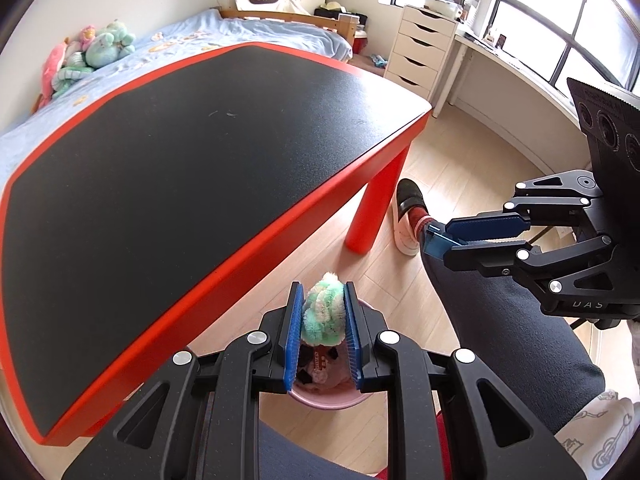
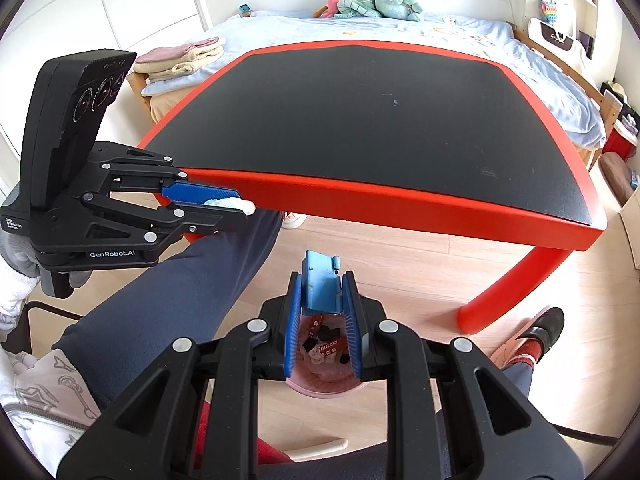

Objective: Collect trash
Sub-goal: 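Open both tools to drop the toy and clip into the wastebasket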

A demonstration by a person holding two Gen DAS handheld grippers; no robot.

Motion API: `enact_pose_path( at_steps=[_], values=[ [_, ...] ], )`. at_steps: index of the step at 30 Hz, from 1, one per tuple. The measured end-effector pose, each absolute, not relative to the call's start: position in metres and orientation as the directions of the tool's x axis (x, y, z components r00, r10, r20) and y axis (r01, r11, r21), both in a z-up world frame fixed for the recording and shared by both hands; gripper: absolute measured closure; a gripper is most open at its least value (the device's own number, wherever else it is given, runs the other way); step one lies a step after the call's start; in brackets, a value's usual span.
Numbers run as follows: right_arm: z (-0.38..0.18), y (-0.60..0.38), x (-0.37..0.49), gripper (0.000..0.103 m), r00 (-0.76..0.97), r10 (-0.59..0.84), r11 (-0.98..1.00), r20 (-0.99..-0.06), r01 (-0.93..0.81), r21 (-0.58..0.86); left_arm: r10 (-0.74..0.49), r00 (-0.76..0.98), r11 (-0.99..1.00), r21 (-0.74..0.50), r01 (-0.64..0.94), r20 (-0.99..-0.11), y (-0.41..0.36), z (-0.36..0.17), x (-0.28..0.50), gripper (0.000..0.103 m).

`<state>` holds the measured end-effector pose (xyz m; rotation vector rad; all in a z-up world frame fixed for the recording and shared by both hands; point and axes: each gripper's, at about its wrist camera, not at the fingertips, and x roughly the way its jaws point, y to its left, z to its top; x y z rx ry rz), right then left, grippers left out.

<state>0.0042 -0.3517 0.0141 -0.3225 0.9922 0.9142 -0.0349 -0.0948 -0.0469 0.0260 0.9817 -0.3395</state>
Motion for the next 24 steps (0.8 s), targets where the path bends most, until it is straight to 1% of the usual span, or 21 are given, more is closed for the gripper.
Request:
enact_pose_path(
  at_steps=[8, 9, 10, 11, 12, 13, 14, 15, 17, 19, 22, 24],
  values=[
    [0.013, -0.356, 0.008, 0.082, 0.208, 0.53, 0.597, -0.822, -0.78, 0.187, -0.297, 0.494, 0.939, -0.155, 0.308, -0.817, -0.098, -0.049, -0.035, 0.083],
    [0.013, -0.356, 0.008, 0.082, 0.203, 0.534, 0.596, -0.821, -0.779, 0.195, -0.3, 0.49, 0.937, -0.155, 0.313, -0.818, -0.099, -0.049, -0.035, 0.081],
    [0.013, -0.358, 0.01, 0.079, 0.201, 0.536, 0.597, -0.82, -0.777, 0.2, -0.308, 0.487, 0.934, -0.163, 0.317, -0.818, -0.099, -0.05, -0.035, 0.076],
    [0.012, -0.359, 0.011, 0.06, 0.202, 0.534, 0.6, -0.821, -0.775, 0.2, -0.307, 0.485, 0.935, -0.164, 0.315, -0.819, -0.1, -0.051, -0.035, 0.071],
    [0.011, -0.359, 0.011, 0.046, 0.206, 0.53, 0.604, -0.823, -0.772, 0.196, -0.301, 0.49, 0.937, -0.16, 0.309, -0.818, -0.099, -0.051, -0.035, 0.051],
    [0.01, -0.361, 0.013, 0.024, 0.211, 0.528, 0.611, -0.823, -0.767, 0.195, -0.296, 0.498, 0.941, -0.158, 0.299, -0.815, -0.097, -0.051, -0.034, 0.03],
    [0.01, -0.362, 0.014, 0.016, 0.216, 0.531, 0.617, -0.82, -0.762, 0.199, -0.291, 0.505, 0.944, -0.159, 0.288, -0.812, -0.096, -0.051, -0.035, 0.022],
    [0.01, -0.363, 0.015, 0.015, 0.224, 0.528, 0.626, -0.819, -0.755, 0.197, -0.284, 0.516, 0.948, -0.158, 0.275, -0.808, -0.094, -0.051, -0.034, 0.014],
    [0.007, -0.364, 0.018, 0.008, 0.24, 0.505, 0.644, -0.829, -0.745, 0.176, -0.266, 0.517, 0.955, -0.147, 0.259, -0.813, -0.091, -0.052, -0.034, 0.012],
    [0.004, -0.364, 0.018, 0.006, 0.245, 0.494, 0.653, -0.834, -0.738, 0.17, -0.261, 0.518, 0.958, -0.151, 0.246, -0.815, -0.088, -0.052, -0.034, 0.008],
    [0.002, -0.365, 0.018, 0.003, 0.247, 0.491, 0.661, -0.835, -0.73, 0.172, -0.256, 0.516, 0.96, -0.154, 0.233, -0.817, -0.086, -0.053, -0.034, 0.008],
    [0.001, -0.364, 0.017, 0.003, 0.243, 0.494, 0.662, -0.835, -0.727, 0.18, -0.253, 0.516, 0.961, -0.153, 0.229, -0.818, -0.085, -0.053, -0.035, 0.008]
  ],
)
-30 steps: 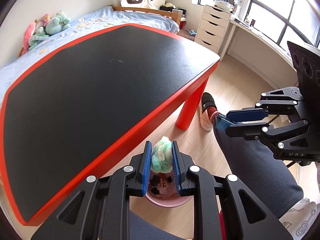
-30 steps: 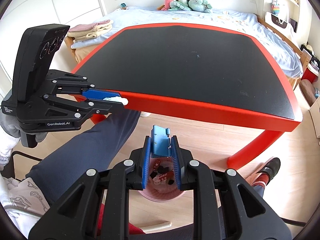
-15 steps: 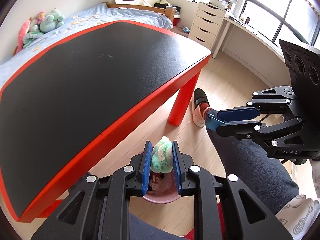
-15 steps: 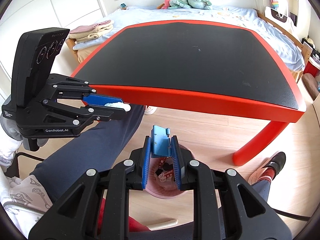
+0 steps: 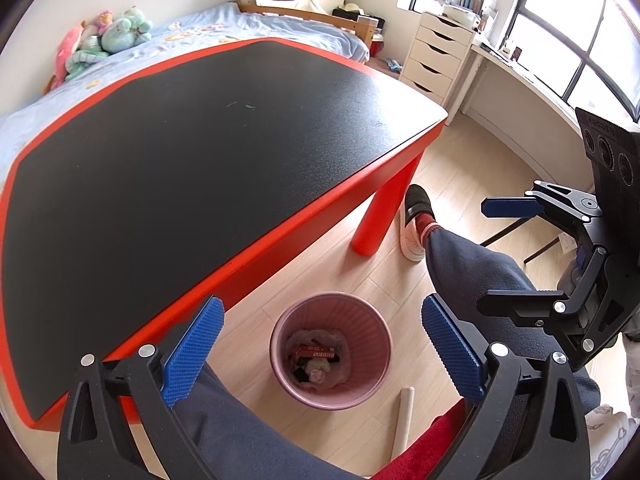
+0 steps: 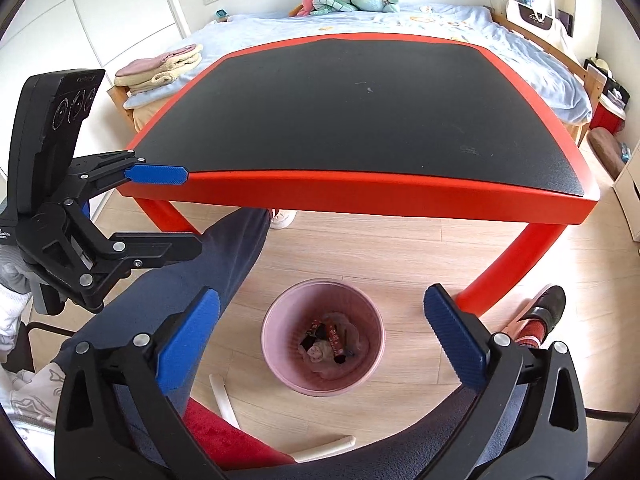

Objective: Collect trash

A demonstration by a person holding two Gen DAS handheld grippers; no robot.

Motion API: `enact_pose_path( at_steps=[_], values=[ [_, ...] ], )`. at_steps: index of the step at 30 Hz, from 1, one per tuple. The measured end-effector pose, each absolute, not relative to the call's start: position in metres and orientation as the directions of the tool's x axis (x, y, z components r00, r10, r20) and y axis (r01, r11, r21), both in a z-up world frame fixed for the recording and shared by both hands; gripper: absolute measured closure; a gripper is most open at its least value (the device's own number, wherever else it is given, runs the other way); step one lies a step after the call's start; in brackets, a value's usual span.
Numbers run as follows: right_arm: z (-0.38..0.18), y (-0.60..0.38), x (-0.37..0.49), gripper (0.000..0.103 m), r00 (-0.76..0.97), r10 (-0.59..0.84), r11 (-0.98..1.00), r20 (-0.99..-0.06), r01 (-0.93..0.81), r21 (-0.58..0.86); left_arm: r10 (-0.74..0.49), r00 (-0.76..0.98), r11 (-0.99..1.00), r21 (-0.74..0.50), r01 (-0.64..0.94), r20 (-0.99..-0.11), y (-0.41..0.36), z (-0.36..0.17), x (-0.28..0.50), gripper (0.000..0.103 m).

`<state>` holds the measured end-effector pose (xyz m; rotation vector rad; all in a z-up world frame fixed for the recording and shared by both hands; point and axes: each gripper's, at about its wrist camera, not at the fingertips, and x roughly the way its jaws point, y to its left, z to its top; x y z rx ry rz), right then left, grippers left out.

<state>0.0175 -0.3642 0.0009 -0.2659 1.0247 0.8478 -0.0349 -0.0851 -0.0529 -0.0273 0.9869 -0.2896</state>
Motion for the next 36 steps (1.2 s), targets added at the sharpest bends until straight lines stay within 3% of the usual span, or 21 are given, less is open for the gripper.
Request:
enact_pose_path(
  at_steps=[18, 36],
  values=[
    [0.014, -0.355, 0.024, 0.003, 0.254, 0.506, 0.658, -0.825, -0.732, 0.178, -0.224, 0.535, 0.972, -0.146, 0.184, -0.815, -0.07, -0.043, -0.032, 0.008],
    [0.089, -0.302, 0.103, 0.003, 0.407, 0.558, 0.667, -0.724, -0.738, 0.099, -0.087, 0.682, 0.996, -0.087, 0.035, -0.726, -0.015, 0.022, 0.008, 0.008]
  ],
)
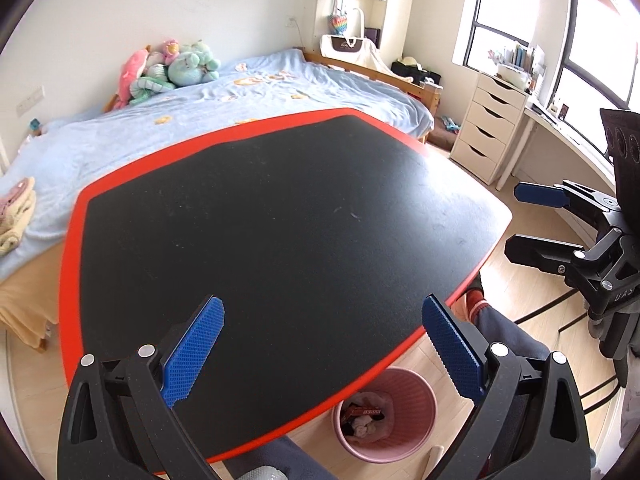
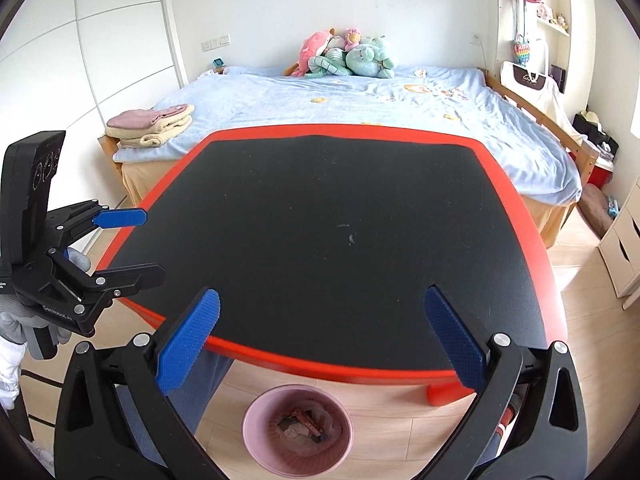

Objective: Collect trash

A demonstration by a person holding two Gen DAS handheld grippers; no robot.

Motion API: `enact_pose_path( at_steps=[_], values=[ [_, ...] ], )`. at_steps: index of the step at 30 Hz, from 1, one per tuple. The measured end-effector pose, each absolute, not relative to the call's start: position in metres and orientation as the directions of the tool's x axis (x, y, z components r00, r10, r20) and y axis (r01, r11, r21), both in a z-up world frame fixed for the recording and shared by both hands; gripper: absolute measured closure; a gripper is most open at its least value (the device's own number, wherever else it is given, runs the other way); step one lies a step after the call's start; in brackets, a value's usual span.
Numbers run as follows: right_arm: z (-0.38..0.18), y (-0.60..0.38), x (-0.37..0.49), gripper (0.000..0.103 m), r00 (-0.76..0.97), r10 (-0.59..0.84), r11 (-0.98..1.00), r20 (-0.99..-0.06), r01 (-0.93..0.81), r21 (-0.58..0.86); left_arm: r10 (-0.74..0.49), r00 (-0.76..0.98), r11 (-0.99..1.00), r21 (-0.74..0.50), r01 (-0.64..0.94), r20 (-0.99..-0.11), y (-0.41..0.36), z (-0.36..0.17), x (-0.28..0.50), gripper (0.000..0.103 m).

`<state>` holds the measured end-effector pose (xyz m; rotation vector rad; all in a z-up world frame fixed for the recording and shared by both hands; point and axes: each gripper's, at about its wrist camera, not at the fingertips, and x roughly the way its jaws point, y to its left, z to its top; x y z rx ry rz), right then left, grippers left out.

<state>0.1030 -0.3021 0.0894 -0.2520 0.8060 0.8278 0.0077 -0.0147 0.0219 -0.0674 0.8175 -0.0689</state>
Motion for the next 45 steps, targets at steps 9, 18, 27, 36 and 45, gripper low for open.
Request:
enact_pose_path(
  at_steps=[9, 18, 27, 36, 45],
  values=[
    [0.097, -0.28, 0.117, 0.003, 0.414, 0.564, 0.666, -0.715, -0.74, 0.097, -0.044, 0.69, 0.995, -0.096, -0.037, -0.722, -0.002, 0.028, 0.018, 0.006],
    [0.093, -0.278, 0.118, 0.003, 0.411, 0.559, 0.665, -0.721, -0.741, 0.094, -0.033, 0.688, 0.993, -0.101, -0.058, -0.725, 0.001, 0.025, 0.019, 0.006],
    [0.09, -0.278, 0.118, 0.003, 0.412, 0.553, 0.668, -0.724, -0.739, 0.089, -0.018, 0.701, 0.994, -0.087, -0.062, -0.713, 0.001, 0.029, 0.019, 0.006],
    [0.09, -0.277, 0.119, 0.003, 0.412, 0.552, 0.668, -0.725, -0.739, 0.089, -0.013, 0.702, 0.995, -0.079, -0.061, -0.712, -0.002, 0.029, 0.019, 0.006],
    [0.091, -0.278, 0.122, 0.003, 0.415, 0.548, 0.672, -0.727, -0.735, 0.087, -0.011, 0.7, 0.995, -0.076, -0.062, -0.714, -0.005, 0.027, 0.018, 0.006]
  ],
)
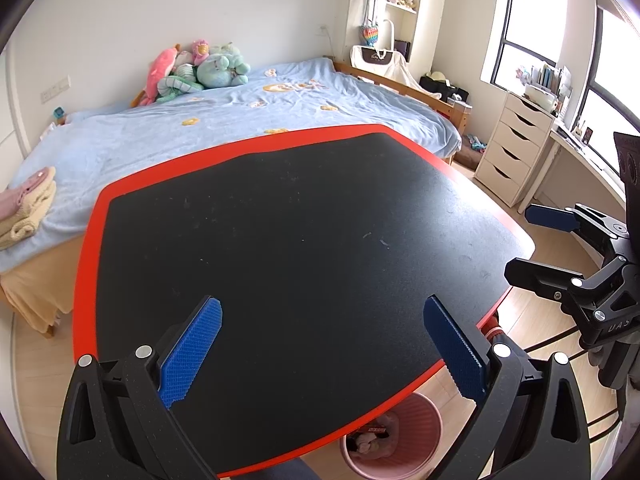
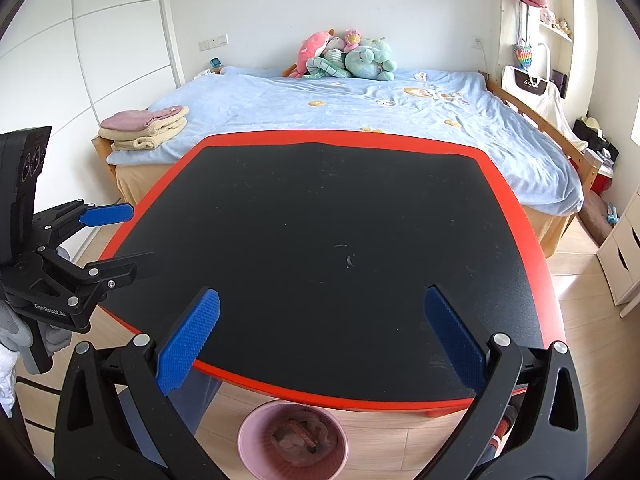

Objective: Collect trash

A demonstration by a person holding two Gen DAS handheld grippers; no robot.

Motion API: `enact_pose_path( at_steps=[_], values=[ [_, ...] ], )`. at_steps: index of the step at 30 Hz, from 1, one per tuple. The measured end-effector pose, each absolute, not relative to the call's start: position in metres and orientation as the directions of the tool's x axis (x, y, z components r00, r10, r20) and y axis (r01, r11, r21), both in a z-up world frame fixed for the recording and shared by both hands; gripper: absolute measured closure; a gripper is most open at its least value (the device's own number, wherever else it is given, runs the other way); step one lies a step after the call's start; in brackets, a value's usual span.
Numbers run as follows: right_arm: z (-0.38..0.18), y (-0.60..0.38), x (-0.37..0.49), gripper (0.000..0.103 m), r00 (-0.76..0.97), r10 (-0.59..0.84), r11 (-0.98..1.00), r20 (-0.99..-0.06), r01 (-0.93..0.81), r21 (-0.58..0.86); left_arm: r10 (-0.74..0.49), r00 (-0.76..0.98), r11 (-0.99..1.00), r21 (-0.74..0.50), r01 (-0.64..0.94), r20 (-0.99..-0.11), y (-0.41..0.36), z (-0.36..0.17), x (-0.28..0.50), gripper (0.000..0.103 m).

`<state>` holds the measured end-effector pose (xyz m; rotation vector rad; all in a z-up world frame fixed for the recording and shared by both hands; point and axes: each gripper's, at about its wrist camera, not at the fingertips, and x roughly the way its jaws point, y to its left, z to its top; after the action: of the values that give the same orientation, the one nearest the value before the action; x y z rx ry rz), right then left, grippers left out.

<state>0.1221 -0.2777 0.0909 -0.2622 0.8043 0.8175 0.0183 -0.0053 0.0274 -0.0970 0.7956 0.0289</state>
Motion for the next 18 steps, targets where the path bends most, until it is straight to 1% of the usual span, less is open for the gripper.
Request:
enact_pose_path(
  at_steps=[18],
  values=[
    [0.0859, -0.2789, 0.1214, 0.003, 0.416, 0.545, 0.671, -0.728, -0.737, 0.081, -0.013, 0.696, 0.995, -0.076, -0.059, -0.718, -0.0085, 0.0243, 0.0177, 0.006]
  ],
)
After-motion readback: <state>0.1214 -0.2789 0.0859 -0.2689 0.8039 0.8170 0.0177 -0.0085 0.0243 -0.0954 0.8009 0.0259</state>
